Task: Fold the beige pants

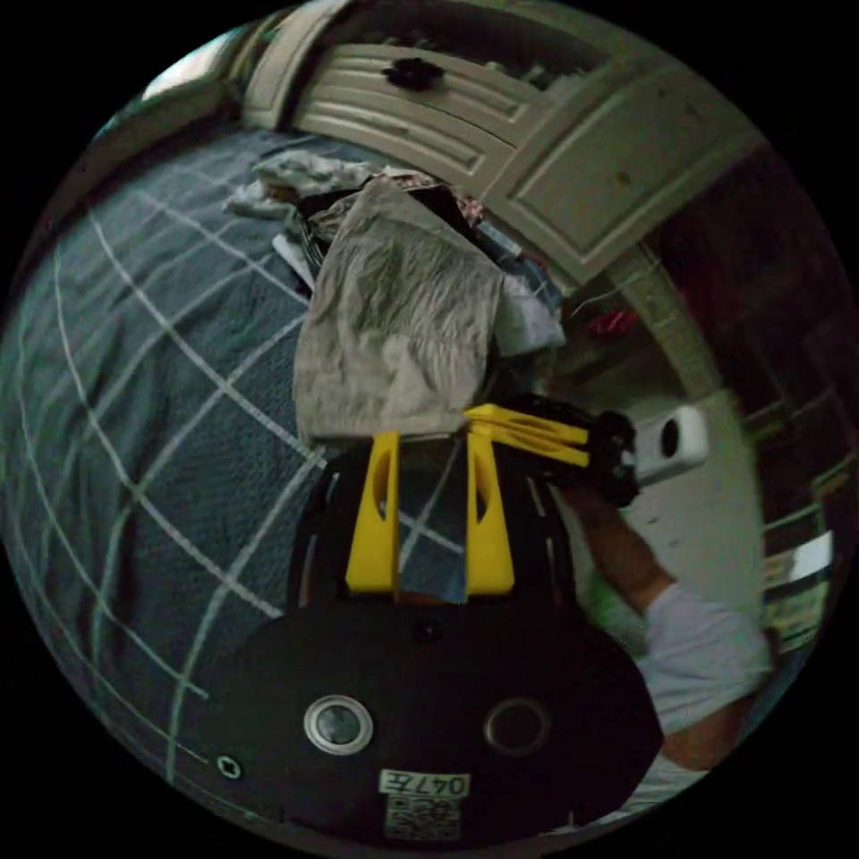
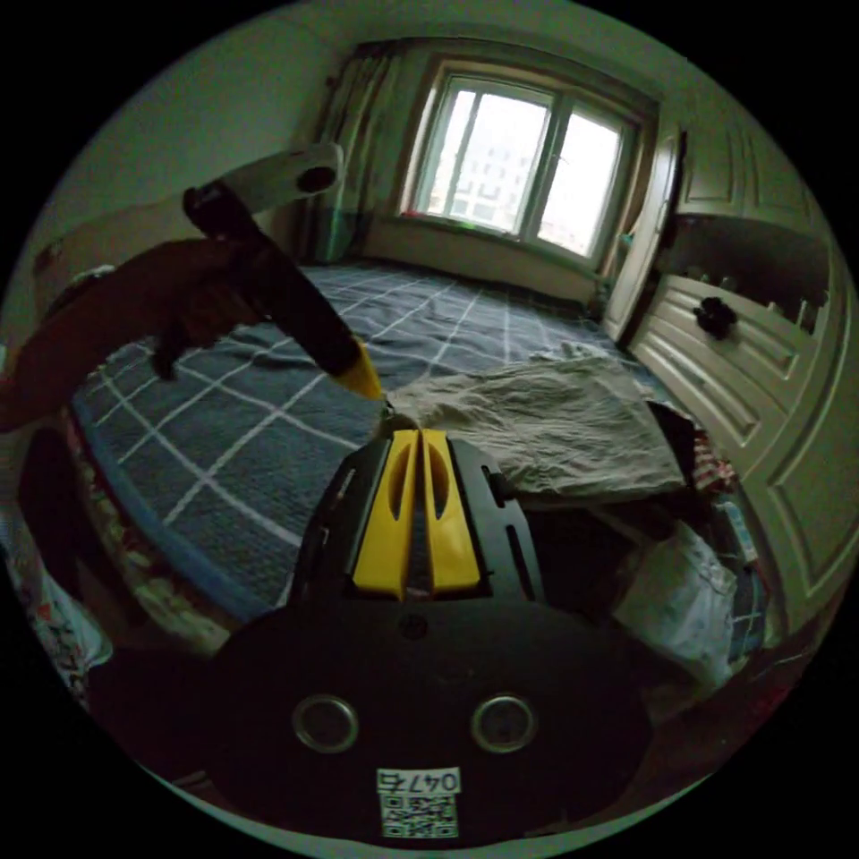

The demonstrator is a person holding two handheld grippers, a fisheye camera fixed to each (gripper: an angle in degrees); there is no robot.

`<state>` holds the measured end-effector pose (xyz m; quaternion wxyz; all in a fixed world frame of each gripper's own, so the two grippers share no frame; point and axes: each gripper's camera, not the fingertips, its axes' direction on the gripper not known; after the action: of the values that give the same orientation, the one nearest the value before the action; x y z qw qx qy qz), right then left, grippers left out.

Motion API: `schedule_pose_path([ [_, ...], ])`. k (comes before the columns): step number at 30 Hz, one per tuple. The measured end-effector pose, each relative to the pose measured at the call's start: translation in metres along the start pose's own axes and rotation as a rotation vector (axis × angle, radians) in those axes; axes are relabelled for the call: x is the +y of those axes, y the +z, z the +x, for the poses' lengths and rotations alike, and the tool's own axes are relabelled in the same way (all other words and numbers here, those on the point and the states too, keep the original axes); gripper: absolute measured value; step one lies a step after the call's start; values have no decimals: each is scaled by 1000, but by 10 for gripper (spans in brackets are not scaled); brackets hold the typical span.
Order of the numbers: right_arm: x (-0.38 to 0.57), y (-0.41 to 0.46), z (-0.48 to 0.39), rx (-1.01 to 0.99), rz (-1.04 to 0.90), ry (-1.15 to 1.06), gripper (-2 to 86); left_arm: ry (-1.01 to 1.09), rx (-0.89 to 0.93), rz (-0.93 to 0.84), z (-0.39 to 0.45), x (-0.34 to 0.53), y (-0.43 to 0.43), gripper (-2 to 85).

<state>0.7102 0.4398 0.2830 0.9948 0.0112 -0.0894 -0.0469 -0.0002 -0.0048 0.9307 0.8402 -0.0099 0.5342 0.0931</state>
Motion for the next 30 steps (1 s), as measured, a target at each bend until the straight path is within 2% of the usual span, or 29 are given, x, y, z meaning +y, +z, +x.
schedule_pose_path([
  [2,11,-11,2,-47,17,28,-4,145,-180,-12,26,15,11,178],
  [6,28,-41,4,-177,43,88,-4,291,-234,-82,47,41,24,204],
  [7,30,-51,2,-259,53,97,-4,354,-261,-44,56,53,20,194],
  [11,26,-85,-19,-368,86,71,-4,560,-314,62,89,113,-10,6],
  [13,20,-109,-40,-436,131,42,-4,584,-375,67,98,143,-29,-3],
  [15,15,-123,-62,-487,168,13,-4,526,-322,98,96,175,-58,-6],
  [17,9,-133,-88,-538,216,-27,-4,419,-180,170,79,221,-99,-8],
  [19,-4,-138,-125,-575,243,-76,-4,338,-155,201,64,255,-124,-8],
  [21,-20,-132,-158,-612,213,-125,-4,277,-253,193,55,290,-147,-9],
  [26,-46,-121,-268,-772,229,-218,-3,69,-653,135,52,416,-218,-9],
  [28,-46,-124,-317,-840,257,-308,6,-52,-742,151,46,461,-243,-8],
  [30,-43,-127,-338,-780,269,-357,12,-198,-780,154,34,507,-268,-7],
])
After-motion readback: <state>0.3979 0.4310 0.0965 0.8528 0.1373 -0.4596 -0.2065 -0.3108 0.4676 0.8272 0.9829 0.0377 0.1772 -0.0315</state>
